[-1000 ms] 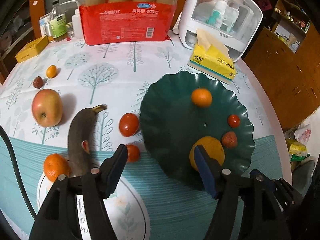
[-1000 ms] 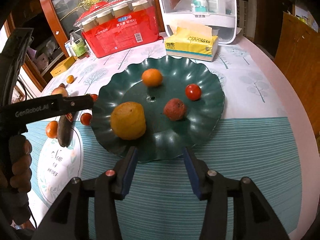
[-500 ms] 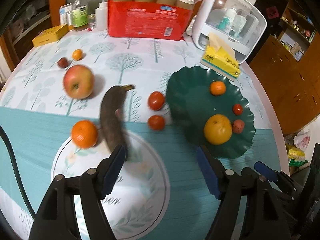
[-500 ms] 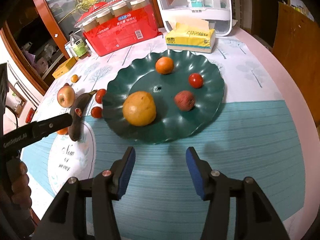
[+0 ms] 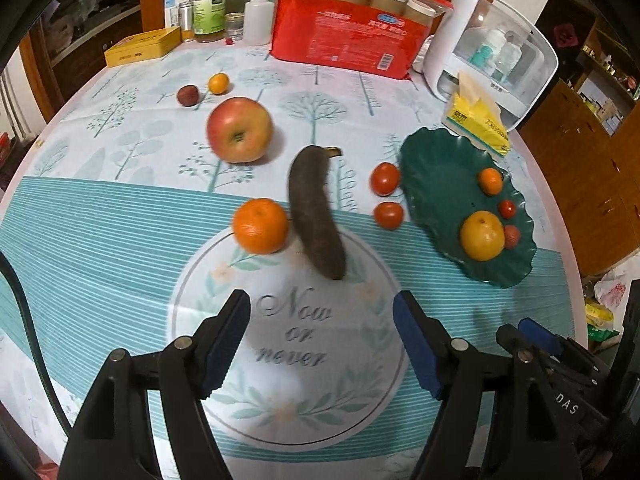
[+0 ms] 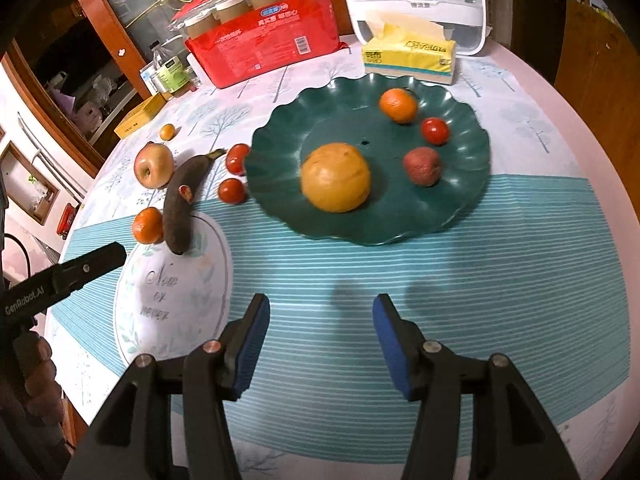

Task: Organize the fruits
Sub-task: 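Withdraw both open tools from the green plate, then grasp another mandarin with the left tool while the right tool grasps the dark banana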

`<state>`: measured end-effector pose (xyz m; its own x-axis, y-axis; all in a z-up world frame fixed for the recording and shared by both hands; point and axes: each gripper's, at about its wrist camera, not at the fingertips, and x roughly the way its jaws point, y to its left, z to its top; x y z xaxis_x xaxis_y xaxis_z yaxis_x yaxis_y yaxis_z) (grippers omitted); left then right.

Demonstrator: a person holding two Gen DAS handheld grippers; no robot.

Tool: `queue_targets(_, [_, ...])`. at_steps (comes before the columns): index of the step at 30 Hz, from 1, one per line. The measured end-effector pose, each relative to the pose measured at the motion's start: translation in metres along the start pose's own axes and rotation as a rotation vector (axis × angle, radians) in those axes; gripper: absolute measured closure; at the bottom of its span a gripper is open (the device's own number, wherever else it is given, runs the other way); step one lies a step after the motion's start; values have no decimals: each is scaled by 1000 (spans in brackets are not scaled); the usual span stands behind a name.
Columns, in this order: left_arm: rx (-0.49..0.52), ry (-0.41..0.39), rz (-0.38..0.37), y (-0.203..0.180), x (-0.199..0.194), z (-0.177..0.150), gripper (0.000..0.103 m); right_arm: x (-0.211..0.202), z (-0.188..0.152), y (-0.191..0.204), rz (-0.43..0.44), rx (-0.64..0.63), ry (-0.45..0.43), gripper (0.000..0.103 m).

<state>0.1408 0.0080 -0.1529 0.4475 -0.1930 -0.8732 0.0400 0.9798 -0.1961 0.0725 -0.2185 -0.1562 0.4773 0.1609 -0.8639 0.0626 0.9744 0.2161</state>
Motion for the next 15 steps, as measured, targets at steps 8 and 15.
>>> queue_targets(8, [25,33,11,33,-4,7,30,9,2,35,15,13,7,49])
queue_targets(15, [90,55,10,49,-2,19,30,22,10,61,30,28,12,44])
